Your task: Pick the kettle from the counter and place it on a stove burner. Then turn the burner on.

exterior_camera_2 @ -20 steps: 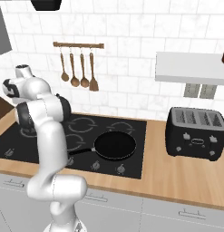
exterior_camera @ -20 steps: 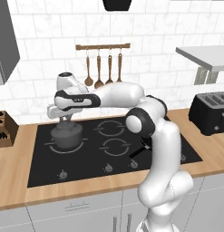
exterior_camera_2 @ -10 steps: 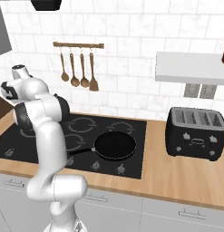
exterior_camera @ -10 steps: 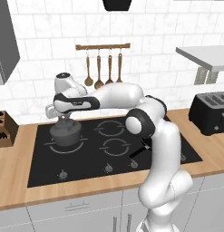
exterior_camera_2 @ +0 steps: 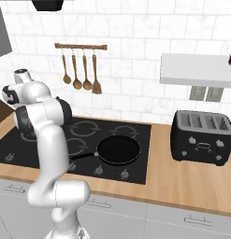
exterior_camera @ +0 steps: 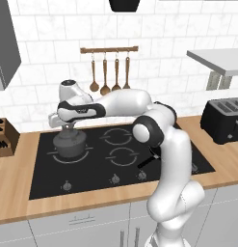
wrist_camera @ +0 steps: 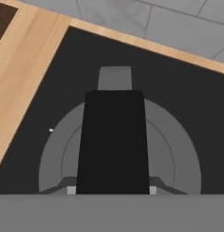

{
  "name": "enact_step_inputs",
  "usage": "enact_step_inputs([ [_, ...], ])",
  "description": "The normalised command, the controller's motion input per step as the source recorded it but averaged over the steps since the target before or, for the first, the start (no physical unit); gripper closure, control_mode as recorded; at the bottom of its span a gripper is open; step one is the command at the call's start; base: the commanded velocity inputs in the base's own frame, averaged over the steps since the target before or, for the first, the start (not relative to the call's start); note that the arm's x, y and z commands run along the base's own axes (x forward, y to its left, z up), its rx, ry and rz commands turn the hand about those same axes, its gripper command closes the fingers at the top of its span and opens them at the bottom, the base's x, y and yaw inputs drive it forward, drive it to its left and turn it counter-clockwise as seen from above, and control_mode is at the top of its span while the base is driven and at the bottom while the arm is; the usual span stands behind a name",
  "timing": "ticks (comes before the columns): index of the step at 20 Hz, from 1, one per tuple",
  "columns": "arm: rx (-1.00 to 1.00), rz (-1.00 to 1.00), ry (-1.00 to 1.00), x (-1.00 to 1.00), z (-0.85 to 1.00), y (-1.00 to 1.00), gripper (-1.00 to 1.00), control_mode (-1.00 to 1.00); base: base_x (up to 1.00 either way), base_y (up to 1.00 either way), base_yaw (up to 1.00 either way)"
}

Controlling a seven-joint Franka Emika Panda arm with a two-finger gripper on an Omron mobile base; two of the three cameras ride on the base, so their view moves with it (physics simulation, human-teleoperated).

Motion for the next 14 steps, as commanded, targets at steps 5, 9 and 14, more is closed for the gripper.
enact_step_inputs([
  [5,0.00,-0.01,0.00,-0.08,-0.17,0.00,1.00,-1.00,0.00,0.00,0.00],
  [9,0.00,0.00,0.00,0.00,0.00,0.00,-1.00,-1.00,0.00,0.00,0.00],
  [14,0.00,0.00,0.00,0.00,0.00,0.00,-1.00,-1.00,0.00,0.00,0.00],
])
